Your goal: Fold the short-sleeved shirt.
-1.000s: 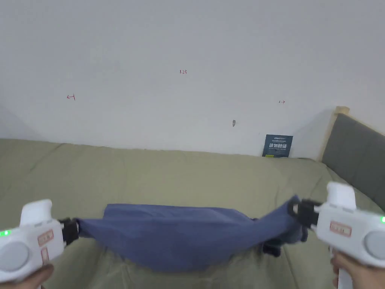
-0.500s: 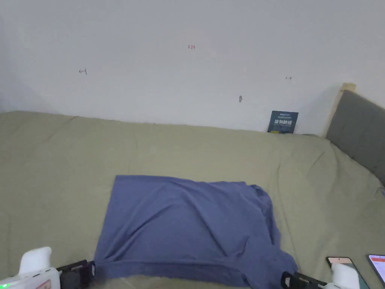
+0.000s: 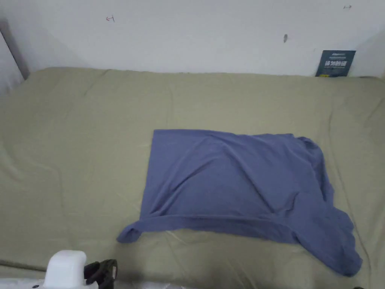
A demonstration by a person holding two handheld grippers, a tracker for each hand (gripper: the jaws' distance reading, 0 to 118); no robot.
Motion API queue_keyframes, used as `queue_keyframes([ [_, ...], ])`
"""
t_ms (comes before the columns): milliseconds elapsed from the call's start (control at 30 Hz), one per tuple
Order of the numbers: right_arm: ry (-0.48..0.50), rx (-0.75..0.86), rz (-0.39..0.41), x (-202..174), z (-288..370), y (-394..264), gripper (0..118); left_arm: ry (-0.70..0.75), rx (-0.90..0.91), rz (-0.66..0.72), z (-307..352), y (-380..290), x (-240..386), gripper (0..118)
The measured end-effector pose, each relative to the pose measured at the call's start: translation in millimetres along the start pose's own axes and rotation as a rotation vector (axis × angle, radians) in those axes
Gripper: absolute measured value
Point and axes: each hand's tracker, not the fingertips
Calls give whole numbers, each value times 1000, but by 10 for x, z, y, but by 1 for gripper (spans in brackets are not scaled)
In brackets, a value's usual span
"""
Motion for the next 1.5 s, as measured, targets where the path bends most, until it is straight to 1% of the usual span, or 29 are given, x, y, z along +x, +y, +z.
queue_keyframes([
  [67, -11, -32, 18, -13, -48, 18, 0, -18, -32, -35, -240, 68, -76, 4],
  [100, -3, -55, 29, -25, -92, 14, 0, -21, -43, -50, -342, 87, -104, 13],
  [133, -19, -67, 39, -51, -140, 9, 0, -23, -48, -77, -485, 161, -121, 49],
  [167, -32, -77, 43, -37, -157, 53, 0, -32, -93, -97, -667, 196, -166, 112],
  [200, -29, -86, 42, -44, -185, 59, 0, -40, -143, -101, -838, 209, -203, 118],
  [233, -24, -92, 33, -55, -215, 61, 0, -102, -246, -45, -959, 115, -257, 116],
  [267, -24, -97, 23, -70, -248, 58, 0, -149, -163, -73, -1106, 175, -260, 117],
  [367, -35, -119, 18, -86, -303, 105, 0, -94, -275, -60, -1432, 204, -253, 116],
  [600, -78, -149, 2, -54, -421, 248, 0, -120, -336, -159, -1971, 318, -299, 116],
  [633, -84, -152, -2, -44, -435, 258, 0, -136, -346, -175, -2008, 331, -260, 112],
  [667, -89, -158, -2, -37, -446, 266, 0, -142, -357, -193, -2019, 331, -242, 83],
  [700, -98, -163, 2, -7, -454, 290, 0, -119, -357, -206, -2021, 329, -186, 33],
  [733, -105, -168, 6, 6, -464, 305, 0, -61, -350, -239, -2005, 324, -158, 15],
  [867, -128, -185, 19, 72, -556, 374, 0, -109, -343, -128, -1972, 431, -221, 15],
  [900, -139, -195, 25, 95, -602, 399, 0, -117, -437, -108, -1936, 421, -215, 14],
  [967, -180, -222, 69, 182, -720, 460, 0, -112, -417, -116, -1866, 491, -170, 14],
  [1000, -209, -224, 94, 230, -787, 501, 6, -119, -407, -110, -1818, 530, -155, 14],
  [1033, -240, -220, 112, 278, -853, 540, 31, -129, -401, -104, -1779, 565, -140, 14],
  [1067, -266, -217, 118, 345, -931, 590, 86, -137, -395, -96, -1749, 595, -118, 14],
  [1100, -266, -235, 121, 463, -1049, 627, 118, -135, -389, -90, -1715, 625, -94, 14],
  [1167, -239, -212, 179, 621, -1238, 692, 118, -128, -381, -93, -1662, 671, -68, 14],
  [1200, -261, -262, 176, 680, -1349, 703, 118, -131, -374, -86, -1644, 686, -61, 14],
  [1267, -315, -373, 234, 837, -1631, 696, 118, -139, -370, -73, -1623, 713, -50, 14],
  [1333, -328, -401, 263, 935, -1806, 663, 118, -124, -344, -86, -1617, 733, -31, 14],
  [1367, -331, -402, 267, 932, -1851, 681, 111, -121, -346, -88, -1620, 729, -27, 14],
  [1400, -344, -429, 270, 944, -1890, 689, 84, -120, -350, -87, -1625, 726, -26, 14],
  [1433, -319, -471, 239, 971, -1908, 691, 22, -127, -340, -74, -1631, 723, -24, 14],
  [1467, -286, -482, 192, 1005, -1906, 702, 2, -128, -343, -63, -1642, 708, -31, 14],
  [1500, -306, -478, 175, 1026, -1909, 721, 2, -136, -352, -47, -1660, 700, -48, 14],
])
